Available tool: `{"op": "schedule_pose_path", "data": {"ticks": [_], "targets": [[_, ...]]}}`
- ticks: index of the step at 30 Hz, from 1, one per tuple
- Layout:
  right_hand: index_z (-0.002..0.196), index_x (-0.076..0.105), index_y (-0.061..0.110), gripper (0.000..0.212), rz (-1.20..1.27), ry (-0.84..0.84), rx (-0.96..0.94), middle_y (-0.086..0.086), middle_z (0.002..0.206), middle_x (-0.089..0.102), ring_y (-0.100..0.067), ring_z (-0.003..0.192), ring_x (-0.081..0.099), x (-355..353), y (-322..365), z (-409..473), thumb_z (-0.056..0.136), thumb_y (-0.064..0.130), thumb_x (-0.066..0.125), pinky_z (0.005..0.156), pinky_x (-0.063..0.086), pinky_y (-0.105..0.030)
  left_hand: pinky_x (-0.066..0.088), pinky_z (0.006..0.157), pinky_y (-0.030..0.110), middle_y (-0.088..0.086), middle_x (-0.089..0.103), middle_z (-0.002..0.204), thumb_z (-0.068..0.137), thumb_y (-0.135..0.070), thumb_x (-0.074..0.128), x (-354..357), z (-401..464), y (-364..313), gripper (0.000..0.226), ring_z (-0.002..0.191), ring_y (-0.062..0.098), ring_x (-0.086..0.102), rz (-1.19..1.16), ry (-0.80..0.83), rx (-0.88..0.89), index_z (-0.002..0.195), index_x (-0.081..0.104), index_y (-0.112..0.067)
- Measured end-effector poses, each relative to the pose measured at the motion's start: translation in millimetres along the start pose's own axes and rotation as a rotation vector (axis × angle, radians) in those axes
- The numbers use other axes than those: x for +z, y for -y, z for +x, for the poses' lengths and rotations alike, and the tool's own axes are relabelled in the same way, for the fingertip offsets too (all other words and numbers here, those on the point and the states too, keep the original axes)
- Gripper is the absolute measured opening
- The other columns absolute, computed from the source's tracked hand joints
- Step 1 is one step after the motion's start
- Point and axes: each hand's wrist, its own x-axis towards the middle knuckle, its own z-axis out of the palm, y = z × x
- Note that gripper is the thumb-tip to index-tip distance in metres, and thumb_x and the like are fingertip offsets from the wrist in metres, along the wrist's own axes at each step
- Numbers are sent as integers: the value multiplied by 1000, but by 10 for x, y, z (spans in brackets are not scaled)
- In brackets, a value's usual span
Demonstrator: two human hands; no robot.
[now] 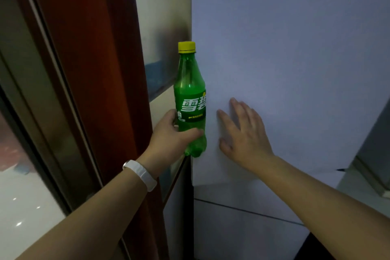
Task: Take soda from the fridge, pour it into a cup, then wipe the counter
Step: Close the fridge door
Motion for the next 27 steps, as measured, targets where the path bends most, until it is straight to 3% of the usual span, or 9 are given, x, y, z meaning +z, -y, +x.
{"op": "schedule_pose_path", "data": {"ticks": [5, 10, 16, 22, 27], "targets": [[143, 39, 16, 76, -60, 35, 16, -19, 154, 22, -37, 139, 21, 179, -309, 111, 75, 30, 69, 113, 14, -50, 50, 56, 12, 1, 70, 99, 72, 6, 78, 106, 303, 121, 48, 68, -3, 68, -13, -54, -26, 115, 61, -7], [142, 43, 14, 74, -111, 55, -3, -19, 154, 27, -37, 139, 22, 330, -558, 216, 74, 26, 70, 113, 18, -50, 50, 57, 12, -3, 70, 101, 72, -1, 79, 247, 545, 248, 47, 72, -3, 68, 17, -64, -46, 114, 62, -14], [137, 51, 13, 67, -120, -49, -47, -21, 150, 37, -39, 135, 30, 509, -670, 331, 72, 17, 66, 110, 21, -52, 52, 59, 13, -3, 69, 107, 74, -4, 79, 424, 751, 361, 49, 77, -3, 68, 45, -46, -78, 118, 61, -15], [139, 49, 12, 67, -154, -40, -102, -20, 152, 34, -39, 137, 29, 692, -813, 405, 73, 14, 64, 113, 19, -51, 50, 57, 11, -4, 69, 104, 76, -4, 77, 591, 849, 425, 46, 75, -4, 67, 51, -48, -105, 118, 61, -16], [133, 54, 8, 61, -172, -1, -149, -20, 150, 37, -38, 137, 29, 825, -1002, 464, 73, 11, 62, 114, 16, -48, 55, 63, 23, -3, 71, 100, 75, -5, 78, 723, 936, 481, 45, 86, 13, 71, 12, -78, -136, 115, 63, -18]]}}
